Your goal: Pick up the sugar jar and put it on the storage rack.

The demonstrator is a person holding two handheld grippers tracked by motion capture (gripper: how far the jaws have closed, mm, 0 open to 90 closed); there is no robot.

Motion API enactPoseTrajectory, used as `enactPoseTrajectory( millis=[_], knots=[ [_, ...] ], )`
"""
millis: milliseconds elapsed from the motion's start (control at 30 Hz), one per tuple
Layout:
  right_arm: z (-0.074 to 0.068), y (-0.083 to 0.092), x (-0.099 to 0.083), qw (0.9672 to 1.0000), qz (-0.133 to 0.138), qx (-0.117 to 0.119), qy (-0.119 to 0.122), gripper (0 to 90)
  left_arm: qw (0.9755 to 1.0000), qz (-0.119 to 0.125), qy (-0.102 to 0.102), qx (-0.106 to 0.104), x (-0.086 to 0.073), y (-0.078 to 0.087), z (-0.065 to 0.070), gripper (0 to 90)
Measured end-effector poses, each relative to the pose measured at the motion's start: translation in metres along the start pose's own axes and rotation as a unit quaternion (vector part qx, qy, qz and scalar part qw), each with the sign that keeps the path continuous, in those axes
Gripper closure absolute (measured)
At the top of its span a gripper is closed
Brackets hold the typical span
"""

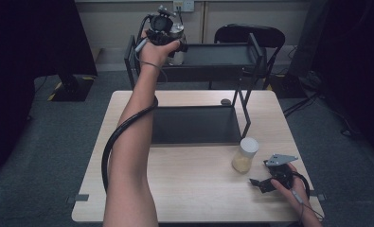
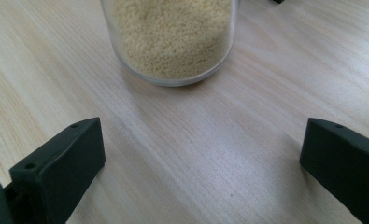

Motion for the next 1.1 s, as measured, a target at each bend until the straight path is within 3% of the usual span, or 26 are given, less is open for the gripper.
enactPoseTrajectory(
  millis=[133, 167, 267, 567, 800, 867, 1100],
  knots=[
    [0.0, 0.0, 0.0, 1.0, 0.0, 0.0, 0.0, 0.0, 1.0, 0.002, 0.007, -0.003, -0.001, 0.0, -0.001, 28.8],
    [0.0, 0.0, 0.0, 1.0, 0.0, 0.0, 0.0, 0.0, 0.9996, 0.004, 0.026, -0.006, -0.002, 0.001, -0.003, 26.0],
    [0.0, 0.0, 0.0, 1.0, 0.0, 0.0, 0.0, 0.0, 0.9993, 0.01, 0.036, 0.0, -0.005, 0.002, -0.002, 15.8],
    [0.0, 0.0, 0.0, 1.0, 0.0, 0.0, 0.0, 0.0, 0.9985, 0.022, 0.051, -0.003, -0.011, 0.014, 0.001, 1.5],
    [0.0, 0.0, 0.0, 1.0, 0.0, 0.0, 0.0, 0.0, 0.9989, 0.022, 0.04, -0.007, -0.017, 0.019, 0.007, 1.1],
    [0.0, 0.0, 0.0, 1.0, 0.0, 0.0, 0.0, 0.0, 0.9986, 0.032, 0.038, -0.015, -0.019, 0.024, 0.01, 1.2],
    [0.0, 0.0, 0.0, 1.0, 0.001, 0.0, 0.0, 0.0, 0.9988, 0.032, 0.036, -0.006, -0.026, 0.029, 0.021, 0.3]
  ],
)
Point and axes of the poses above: each handheld gripper's, and its own axes: y roughly backward along the jaws, x roughly out of its top, z roughly to its right, the point moved 3 cm from there along -y, roughly forward along the jaws, and after that the axes turned 3 degrees about -x, right-handed, at the moved point
